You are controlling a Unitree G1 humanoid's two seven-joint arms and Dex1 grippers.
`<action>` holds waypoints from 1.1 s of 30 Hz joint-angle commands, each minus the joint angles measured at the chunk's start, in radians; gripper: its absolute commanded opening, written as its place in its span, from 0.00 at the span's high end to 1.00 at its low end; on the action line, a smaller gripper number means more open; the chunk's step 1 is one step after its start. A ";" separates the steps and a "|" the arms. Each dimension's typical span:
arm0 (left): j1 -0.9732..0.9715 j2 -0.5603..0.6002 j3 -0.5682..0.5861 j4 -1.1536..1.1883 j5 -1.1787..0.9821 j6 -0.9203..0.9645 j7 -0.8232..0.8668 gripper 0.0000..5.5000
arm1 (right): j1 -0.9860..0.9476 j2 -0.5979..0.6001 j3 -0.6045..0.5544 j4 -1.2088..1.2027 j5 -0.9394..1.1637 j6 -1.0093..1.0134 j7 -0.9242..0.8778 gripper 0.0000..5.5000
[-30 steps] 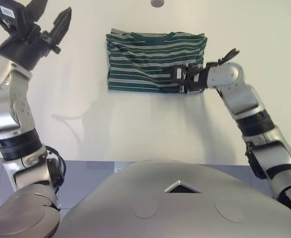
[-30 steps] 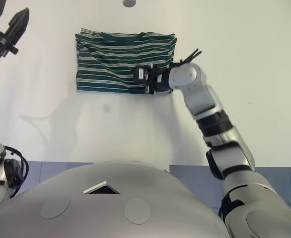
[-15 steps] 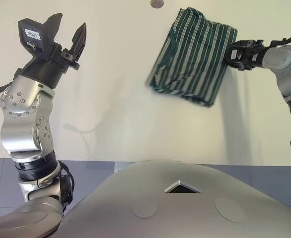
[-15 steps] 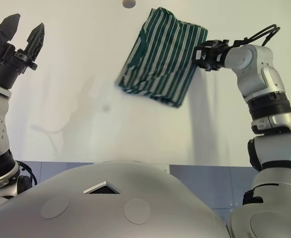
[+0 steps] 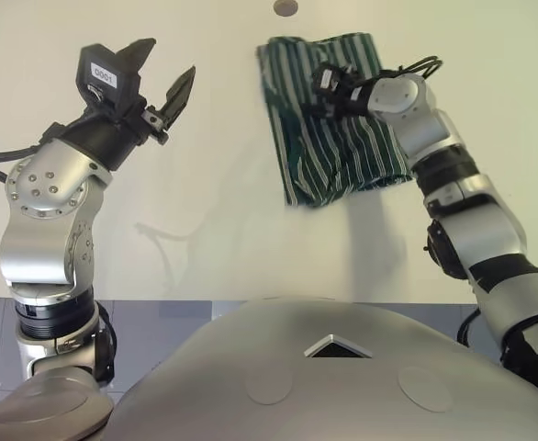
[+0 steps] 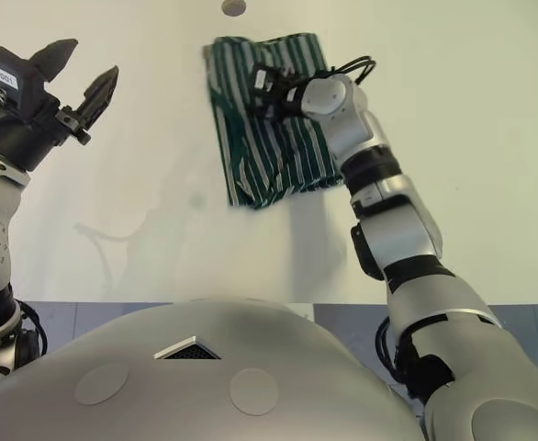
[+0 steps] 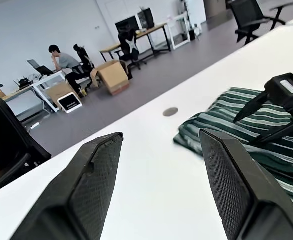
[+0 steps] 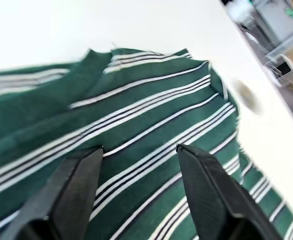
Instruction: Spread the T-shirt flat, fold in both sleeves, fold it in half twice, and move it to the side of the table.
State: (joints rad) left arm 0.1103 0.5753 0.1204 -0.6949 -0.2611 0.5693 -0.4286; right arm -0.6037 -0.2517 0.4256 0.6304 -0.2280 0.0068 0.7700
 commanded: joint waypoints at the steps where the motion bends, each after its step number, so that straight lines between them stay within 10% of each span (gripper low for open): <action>1: 0.094 0.067 -0.144 -0.058 0.123 -0.059 -0.030 0.49 | 0.085 0.034 0.027 -0.208 -0.021 0.152 -0.017 0.50; 8: 0.191 0.092 -0.382 -0.133 0.307 -0.190 -0.057 0.49 | 0.105 -0.367 -0.125 -0.505 0.210 0.024 0.441 0.50; 21: 0.407 0.102 -0.207 -0.212 0.283 -0.211 -0.085 0.49 | 0.441 -0.214 0.136 -0.853 0.084 0.126 0.282 0.50; 25: 0.454 0.193 -0.143 -0.193 0.323 -0.300 -0.159 0.49 | 0.369 -0.189 0.039 -0.910 0.179 0.195 0.272 0.50; 33: 0.477 0.289 -0.302 -0.157 0.435 -0.493 -0.314 0.35 | 0.313 -0.547 -0.209 -0.665 0.287 -0.089 0.505 0.50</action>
State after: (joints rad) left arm 0.6110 0.8597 -0.1266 -0.8792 0.1052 0.0991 -0.7357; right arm -0.2791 -0.7596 0.2295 -0.0837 0.0708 -0.0181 1.2398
